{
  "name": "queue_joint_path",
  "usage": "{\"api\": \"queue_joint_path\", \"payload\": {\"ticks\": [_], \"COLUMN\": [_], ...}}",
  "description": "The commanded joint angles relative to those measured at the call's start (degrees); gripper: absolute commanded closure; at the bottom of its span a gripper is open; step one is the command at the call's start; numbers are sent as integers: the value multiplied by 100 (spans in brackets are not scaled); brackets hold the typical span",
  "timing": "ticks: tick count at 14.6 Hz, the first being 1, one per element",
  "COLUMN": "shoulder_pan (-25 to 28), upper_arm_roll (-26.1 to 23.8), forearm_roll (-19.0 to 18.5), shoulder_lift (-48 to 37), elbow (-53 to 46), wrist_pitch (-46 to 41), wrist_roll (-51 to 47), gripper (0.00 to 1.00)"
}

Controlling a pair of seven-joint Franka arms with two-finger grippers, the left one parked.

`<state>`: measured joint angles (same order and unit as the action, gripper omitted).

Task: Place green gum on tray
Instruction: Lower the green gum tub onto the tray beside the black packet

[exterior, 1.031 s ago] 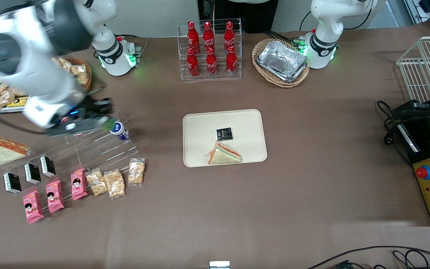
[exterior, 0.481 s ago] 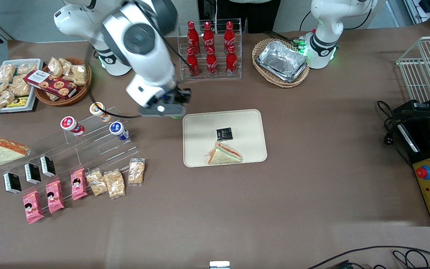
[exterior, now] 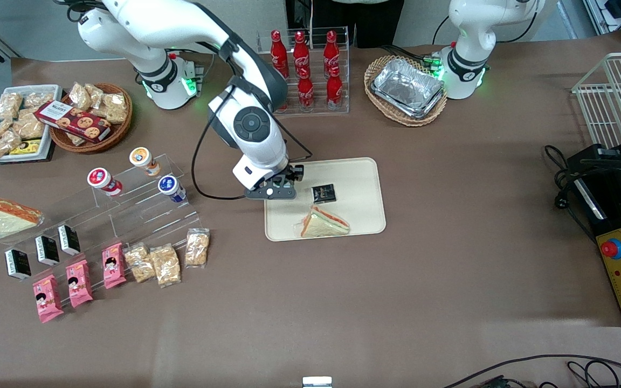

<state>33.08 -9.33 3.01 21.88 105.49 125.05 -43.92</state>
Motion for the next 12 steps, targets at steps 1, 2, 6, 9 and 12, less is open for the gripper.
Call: {"api": "queue_joint_path", "payload": {"ticks": [1,2,6,9,12], "shoulder_pan": [32,32,32,14,6], "upper_arm_roll": [-60,-121,-165,-262,-262], "forearm_roll": [25,25,25,25,51], "shoulder_lift": [-211,-202,-114,-35,18], "elbow": [884,1051,1711,1721,1703], "wrist_pitch": [765,949,1723,1742,1742], "wrist_roll": [-108,-108,-73,-64,-99], "gripper": [91,91,91,87,1]}}
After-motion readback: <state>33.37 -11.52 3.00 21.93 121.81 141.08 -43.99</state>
